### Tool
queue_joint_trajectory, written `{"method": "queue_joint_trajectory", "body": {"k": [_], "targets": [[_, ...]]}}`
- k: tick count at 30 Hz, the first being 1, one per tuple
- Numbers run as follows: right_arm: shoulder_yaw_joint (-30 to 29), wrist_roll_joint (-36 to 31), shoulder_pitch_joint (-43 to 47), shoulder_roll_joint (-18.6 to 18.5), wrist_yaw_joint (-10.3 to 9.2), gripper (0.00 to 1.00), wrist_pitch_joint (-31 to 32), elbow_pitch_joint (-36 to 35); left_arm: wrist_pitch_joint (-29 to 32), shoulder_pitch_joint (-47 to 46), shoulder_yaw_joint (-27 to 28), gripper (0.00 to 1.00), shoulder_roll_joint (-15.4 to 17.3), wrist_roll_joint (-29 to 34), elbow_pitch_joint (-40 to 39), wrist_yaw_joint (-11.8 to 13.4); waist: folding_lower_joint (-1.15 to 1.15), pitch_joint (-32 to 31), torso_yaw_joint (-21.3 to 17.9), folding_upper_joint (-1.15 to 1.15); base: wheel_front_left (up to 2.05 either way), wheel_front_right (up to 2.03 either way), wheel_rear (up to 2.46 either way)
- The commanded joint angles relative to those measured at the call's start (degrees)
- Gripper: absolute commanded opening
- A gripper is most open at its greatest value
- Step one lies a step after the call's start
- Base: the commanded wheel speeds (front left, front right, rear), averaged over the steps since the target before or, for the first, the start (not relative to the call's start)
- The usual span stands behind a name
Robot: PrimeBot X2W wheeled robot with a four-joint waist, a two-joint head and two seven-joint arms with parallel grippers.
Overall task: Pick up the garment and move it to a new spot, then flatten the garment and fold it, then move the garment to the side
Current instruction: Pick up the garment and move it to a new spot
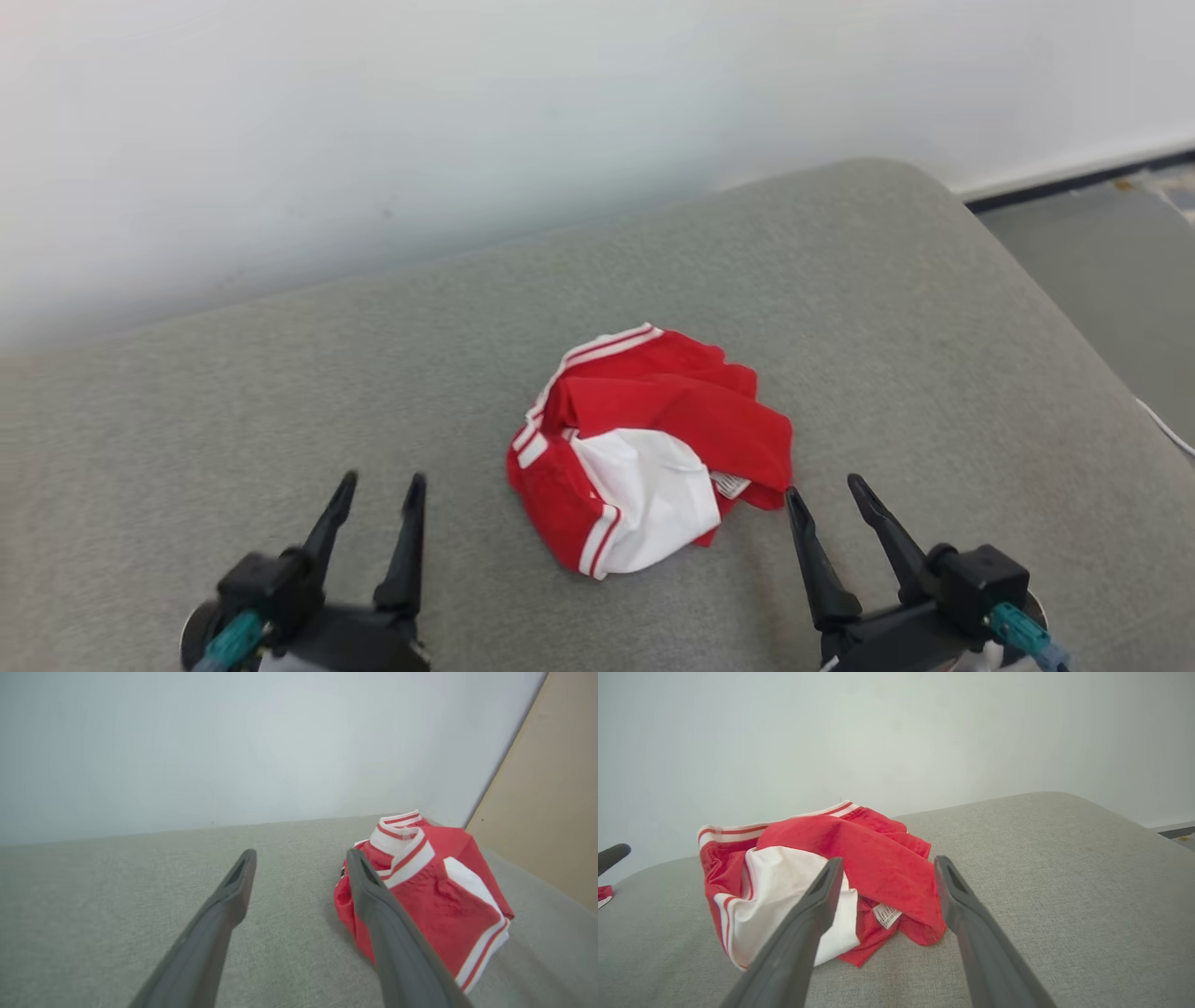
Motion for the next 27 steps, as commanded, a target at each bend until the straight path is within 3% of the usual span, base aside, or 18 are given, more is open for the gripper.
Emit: {"method": "queue_joint_trajectory", "body": {"k": [1, 5, 13, 19, 27], "targets": [[-0.02, -0.36, 1.35, -0.25, 0.02, 1.0, 0.02, -0.04, -0.2, 1.79, 1.0, 1.0, -0.13, 0.15, -1.14, 0.68, 0.01, -3.66, 3.85, 0.0, 0.0, 0.0, 0.0], [-0.75, -0.79, 3.28, -0.52, 0.02, 1.0, 0.02, -0.42, -0.15, 7.89, 4.88, 1.0, -0.59, 1.19, -5.38, 2.51, 0.01, -5.7, 6.04, 0.0, 0.0, 0.0, 0.0], [-1.65, -2.39, 6.54, -1.18, 0.02, 1.0, 0.03, -1.71, -0.14, 17.3, 10.19, 1.0, -1.21, 3.27, -13.99, 3.59, 0.01, -8.64, 8.12, 0.0, 0.0, 0.0, 0.0], [-3.42, -4.16, 8.06, -1.35, 0.02, 1.0, 0.03, -4.43, -0.14, 24.0, 13.4, 1.0, -1.83, 4.97, -21.06, 3.14, 0.01, -9.21, 8.06, 0.0, 0.0, 0.0, 0.0], [-4.18, -5.82, 11.38, -0.96, 0.02, 1.0, 0.02, -7.36, -0.14, 29.78, 13.8, 1.0, -2.38, 8.59, -24.02, 2.46, 0.01, -9.65, 8.08, 0.0, 0.0, 0.0, 0.0]]}}
